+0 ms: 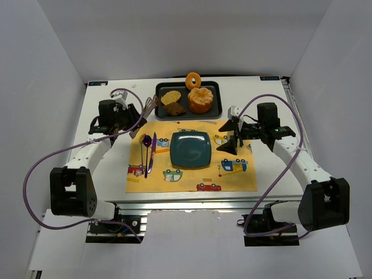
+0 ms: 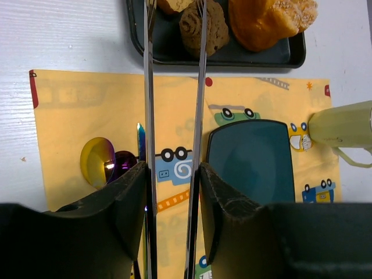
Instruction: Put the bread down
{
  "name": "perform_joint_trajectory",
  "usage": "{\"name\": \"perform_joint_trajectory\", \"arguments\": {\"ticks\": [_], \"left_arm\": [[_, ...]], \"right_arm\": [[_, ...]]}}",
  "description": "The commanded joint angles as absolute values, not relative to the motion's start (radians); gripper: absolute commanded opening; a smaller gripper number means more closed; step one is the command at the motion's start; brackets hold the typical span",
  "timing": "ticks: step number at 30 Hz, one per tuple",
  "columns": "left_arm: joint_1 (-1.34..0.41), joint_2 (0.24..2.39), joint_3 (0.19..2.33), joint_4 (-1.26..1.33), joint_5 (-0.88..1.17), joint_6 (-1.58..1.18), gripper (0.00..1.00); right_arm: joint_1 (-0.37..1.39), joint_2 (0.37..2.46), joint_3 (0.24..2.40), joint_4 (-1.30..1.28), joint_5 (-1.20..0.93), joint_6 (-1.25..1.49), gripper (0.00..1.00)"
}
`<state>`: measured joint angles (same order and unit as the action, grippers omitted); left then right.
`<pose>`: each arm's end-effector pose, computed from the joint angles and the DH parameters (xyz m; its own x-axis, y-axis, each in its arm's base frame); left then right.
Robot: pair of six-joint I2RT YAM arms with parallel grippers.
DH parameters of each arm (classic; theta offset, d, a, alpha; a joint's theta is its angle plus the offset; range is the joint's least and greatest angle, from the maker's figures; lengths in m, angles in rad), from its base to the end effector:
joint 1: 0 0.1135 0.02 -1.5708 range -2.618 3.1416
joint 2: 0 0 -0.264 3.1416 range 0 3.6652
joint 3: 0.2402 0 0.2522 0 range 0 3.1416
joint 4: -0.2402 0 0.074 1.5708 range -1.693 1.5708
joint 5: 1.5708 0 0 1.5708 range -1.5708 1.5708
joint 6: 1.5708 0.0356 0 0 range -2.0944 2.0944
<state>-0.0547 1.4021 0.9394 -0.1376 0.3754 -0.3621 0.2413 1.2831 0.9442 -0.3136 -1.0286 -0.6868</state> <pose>0.3089 -0.0300 0.2576 -0.6525 -0.2943 -0.6983 0.1303 0.8642 -0.4860 0.2544 0.0940 0.2857 0.0413 -0.3268 -0.9442 -0.9802 0.1697 -0.1016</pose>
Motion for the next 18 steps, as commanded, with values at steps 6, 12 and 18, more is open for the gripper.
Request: {"name": "perform_joint_trajectory", "arguments": {"ticks": [6,12,18], "left_arm": [[-0.07,1.434,0.931,-0.03,0.406,-0.452,0.5],[-0.092,1.484,0.935,-0.008,0.399,-0.476,0.52],[-0.103,1.525,0.954,-0.008,0.37,-0.482,0.52]], "right_arm": [[0.232,1.249,0.925,-0.294,-1.06,-0.681,0.89],[0.23,1.244,0.92,-0.295,-1.062,-0.682,0.89],[0.23,1.242,0.919,-0.298,-1.065,-0.684,0.89]]}}
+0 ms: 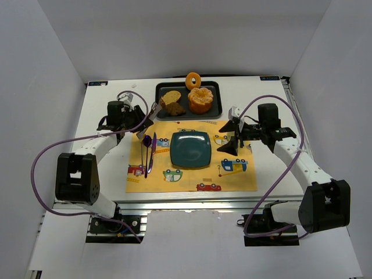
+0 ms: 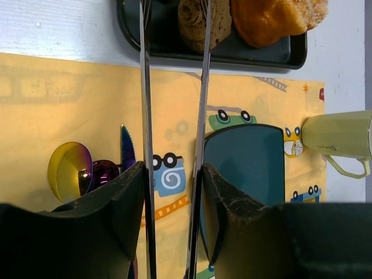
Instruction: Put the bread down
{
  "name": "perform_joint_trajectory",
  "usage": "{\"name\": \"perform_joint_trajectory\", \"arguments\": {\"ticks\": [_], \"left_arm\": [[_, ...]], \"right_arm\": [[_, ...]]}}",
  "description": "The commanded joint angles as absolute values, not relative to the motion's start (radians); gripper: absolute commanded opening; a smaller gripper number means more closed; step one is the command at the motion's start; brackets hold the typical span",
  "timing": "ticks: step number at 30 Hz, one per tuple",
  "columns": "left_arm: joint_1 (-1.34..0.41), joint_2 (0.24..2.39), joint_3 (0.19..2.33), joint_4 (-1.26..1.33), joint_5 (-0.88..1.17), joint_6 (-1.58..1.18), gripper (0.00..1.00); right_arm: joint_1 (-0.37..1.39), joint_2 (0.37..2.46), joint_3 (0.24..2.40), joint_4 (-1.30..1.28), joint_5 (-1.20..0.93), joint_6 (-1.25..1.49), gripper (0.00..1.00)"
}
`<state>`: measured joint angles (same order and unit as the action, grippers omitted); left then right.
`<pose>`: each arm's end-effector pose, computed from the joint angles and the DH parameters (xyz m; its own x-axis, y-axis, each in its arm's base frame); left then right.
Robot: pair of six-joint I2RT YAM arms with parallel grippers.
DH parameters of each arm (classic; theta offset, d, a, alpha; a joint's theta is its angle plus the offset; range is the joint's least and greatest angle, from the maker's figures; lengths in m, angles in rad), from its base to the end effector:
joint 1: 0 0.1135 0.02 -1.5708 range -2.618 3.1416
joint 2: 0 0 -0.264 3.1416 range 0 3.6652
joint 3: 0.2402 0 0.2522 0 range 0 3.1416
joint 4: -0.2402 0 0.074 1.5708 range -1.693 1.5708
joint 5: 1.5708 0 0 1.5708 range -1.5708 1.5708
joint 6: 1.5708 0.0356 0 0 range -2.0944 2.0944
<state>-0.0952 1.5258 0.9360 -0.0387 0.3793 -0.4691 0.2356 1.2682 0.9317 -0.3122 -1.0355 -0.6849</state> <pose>0.3289 -0.0447 0.2279 -0.6968 -0.3553 -0.6231 0.0801 0.8247 -0.5599 0.2513 0.0918 0.2856 0.0419 -0.3218 -0.9459 -0.9800 0.1710 -0.1016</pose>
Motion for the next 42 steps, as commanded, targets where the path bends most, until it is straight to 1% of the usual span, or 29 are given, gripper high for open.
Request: {"name": "perform_joint_trajectory", "arguments": {"ticks": [1,11,24,28,31,35,38,39,40,42], "left_arm": [[-0.103,1.529,0.957,-0.011,0.367,-0.482,0.52],[-0.107,1.565,0.959,0.047,0.428,-0.511,0.52],[-0.107,1.576,0.957,0.06,0.461,-0.531,0.52],[-0.109,1.59,0.958,0.063,0.469,-0.535,0.52],[-0.109,1.598,0.962,0.063,0.476,-0.538,0.49],[-0.109,1.595,0.961,0.068,0.483,-0.544,0.39],[-0.108,1.59,0.963,0.07,0.487,-0.55,0.19],[-0.108,1.586,0.963,0.072,0.488,-0.552,0.09],[-0.109,1.581,0.964,0.074,0.488,-0.557,0.02],[-0.109,1.564,0.968,0.082,0.488,-0.568,0.0]], "right_arm": [[0.229,1.239,0.917,-0.296,-1.063,-0.684,0.89],[0.224,1.24,0.91,-0.296,-1.065,-0.686,0.89],[0.221,1.244,0.908,-0.295,-1.068,-0.687,0.89],[0.221,1.244,0.91,-0.295,-1.069,-0.689,0.89],[0.221,1.243,0.911,-0.295,-1.069,-0.687,0.89],[0.219,1.243,0.911,-0.295,-1.068,-0.688,0.89],[0.219,1.243,0.911,-0.295,-1.069,-0.689,0.89],[0.219,1.244,0.911,-0.295,-1.07,-0.689,0.89],[0.218,1.243,0.911,-0.295,-1.071,-0.688,0.89],[0.218,1.24,0.911,-0.297,-1.071,-0.689,0.89]]}}
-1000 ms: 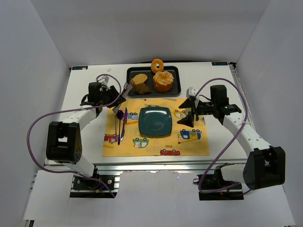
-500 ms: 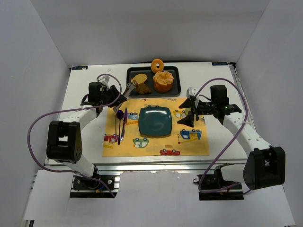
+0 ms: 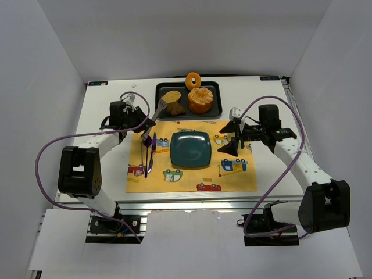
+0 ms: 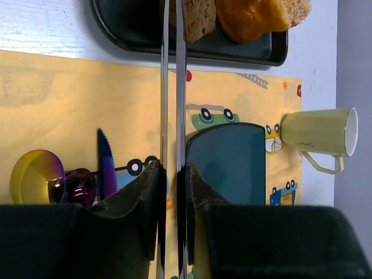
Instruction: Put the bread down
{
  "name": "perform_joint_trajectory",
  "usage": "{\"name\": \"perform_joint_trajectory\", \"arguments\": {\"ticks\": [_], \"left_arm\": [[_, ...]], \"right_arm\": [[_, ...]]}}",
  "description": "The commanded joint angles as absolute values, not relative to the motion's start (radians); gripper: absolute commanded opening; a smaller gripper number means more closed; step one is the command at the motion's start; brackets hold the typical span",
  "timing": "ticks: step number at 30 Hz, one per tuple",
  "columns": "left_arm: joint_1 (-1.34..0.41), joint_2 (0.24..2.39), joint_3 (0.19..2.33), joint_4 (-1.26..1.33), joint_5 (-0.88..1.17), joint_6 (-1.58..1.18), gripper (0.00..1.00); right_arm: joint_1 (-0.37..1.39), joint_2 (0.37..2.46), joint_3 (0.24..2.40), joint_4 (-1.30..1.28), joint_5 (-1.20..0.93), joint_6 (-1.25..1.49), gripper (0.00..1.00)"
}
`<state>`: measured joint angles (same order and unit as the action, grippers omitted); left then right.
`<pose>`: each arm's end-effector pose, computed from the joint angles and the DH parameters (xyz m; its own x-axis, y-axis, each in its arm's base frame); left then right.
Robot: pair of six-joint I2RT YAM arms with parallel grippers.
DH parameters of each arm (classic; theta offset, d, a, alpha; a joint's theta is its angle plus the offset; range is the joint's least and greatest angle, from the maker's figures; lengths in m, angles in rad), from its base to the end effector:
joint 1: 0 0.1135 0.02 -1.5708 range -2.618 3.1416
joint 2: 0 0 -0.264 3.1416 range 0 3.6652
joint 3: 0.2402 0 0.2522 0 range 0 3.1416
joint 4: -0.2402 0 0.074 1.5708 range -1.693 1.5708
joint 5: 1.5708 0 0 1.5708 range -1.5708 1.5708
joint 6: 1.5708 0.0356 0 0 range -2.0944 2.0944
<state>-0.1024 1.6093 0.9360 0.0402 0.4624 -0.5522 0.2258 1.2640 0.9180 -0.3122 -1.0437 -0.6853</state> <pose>0.3410 -0.0510 0.2088 -0.7367 -0.3962 -0.5479 0.0738 0.7584 -0.6476 0.2502 0.0890 0.2823 0.0314 -0.3194 -0.9471 -0.9804 0.1744 -0.0914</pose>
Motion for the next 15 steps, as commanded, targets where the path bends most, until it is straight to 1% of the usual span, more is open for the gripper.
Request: {"name": "perform_joint_trajectory", "arguments": {"ticks": [1,8,15], "left_arm": [[-0.109,1.556,0.971,0.087,0.489,-0.575,0.0],[-0.108,1.455,0.985,0.122,0.511,-0.623,0.0],[-0.108,1.291,0.898,0.051,0.532,-0.6,0.0]], "right_arm": [[0.218,1.239,0.911,-0.298,-1.071,-0.689,0.89],[0.218,1.232,0.913,-0.303,-1.071,-0.687,0.89],[0.213,1.222,0.914,-0.309,-1.071,-0.691,0.89]]}}
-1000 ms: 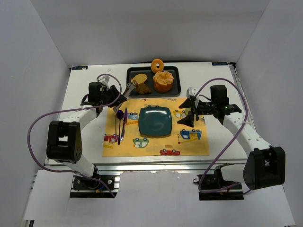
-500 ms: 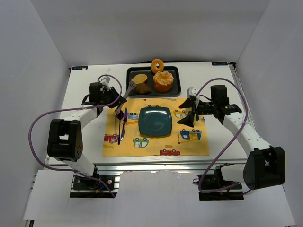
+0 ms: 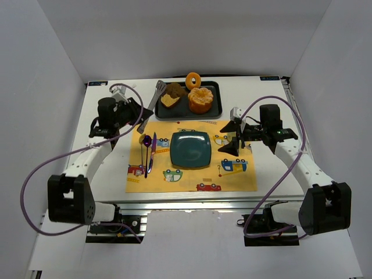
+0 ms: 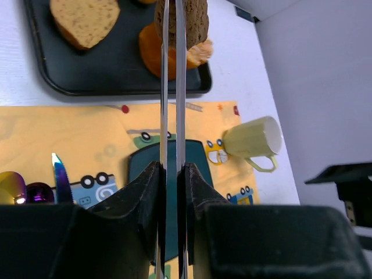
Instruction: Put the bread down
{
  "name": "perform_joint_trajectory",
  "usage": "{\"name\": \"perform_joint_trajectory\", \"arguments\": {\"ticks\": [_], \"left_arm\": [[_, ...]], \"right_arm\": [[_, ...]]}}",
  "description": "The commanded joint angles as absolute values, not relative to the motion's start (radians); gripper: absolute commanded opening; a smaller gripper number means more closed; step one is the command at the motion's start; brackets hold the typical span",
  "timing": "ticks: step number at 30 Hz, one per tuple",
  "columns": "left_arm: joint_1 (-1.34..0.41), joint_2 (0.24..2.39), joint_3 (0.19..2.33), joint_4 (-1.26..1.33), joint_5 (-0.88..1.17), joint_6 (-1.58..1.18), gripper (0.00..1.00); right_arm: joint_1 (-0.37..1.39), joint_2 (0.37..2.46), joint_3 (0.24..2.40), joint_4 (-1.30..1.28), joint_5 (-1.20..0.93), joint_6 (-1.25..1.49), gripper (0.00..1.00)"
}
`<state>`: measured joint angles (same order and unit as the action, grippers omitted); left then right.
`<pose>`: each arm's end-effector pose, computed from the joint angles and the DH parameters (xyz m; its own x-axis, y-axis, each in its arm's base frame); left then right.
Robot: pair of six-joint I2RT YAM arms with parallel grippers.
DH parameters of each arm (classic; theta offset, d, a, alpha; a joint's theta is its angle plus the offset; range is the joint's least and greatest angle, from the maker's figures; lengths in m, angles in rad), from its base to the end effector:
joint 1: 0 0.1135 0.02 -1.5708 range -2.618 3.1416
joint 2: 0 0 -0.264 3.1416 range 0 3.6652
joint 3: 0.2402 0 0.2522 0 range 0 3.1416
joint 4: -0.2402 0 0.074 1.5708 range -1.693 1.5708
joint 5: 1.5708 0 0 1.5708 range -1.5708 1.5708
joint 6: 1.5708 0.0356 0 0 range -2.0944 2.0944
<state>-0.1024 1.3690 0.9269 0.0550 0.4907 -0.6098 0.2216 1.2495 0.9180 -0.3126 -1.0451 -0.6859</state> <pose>0.3084 -0.0486 0.2818 -0.6081 -0.4453 -0.6572 0.2147 0.7048 -0.6762 0.2481 0.0875 0.2858 0.0439 -0.3159 -0.9478 -0.9785 0.1776 -0.1045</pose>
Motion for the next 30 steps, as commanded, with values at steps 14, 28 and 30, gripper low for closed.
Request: {"name": "perform_joint_trajectory", "arguments": {"ticks": [14,28,30], "left_arm": [[-0.216,0.994,0.595,-0.138,0.629,-0.628,0.0],[-0.236,0.988,0.586,-0.204,0.563,-0.591,0.43],[-0.236,0.989,0.594,-0.207,0.563,-0.591,0.47]], "right_arm": [[0.202,1.224,0.919,-0.319,-1.069,-0.706,0.89],[0.201,1.208,0.907,-0.328,-1.065,-0.706,0.89],[0.201,1.208,0.905,-0.329,-1.063,-0.707,0.89]]}}
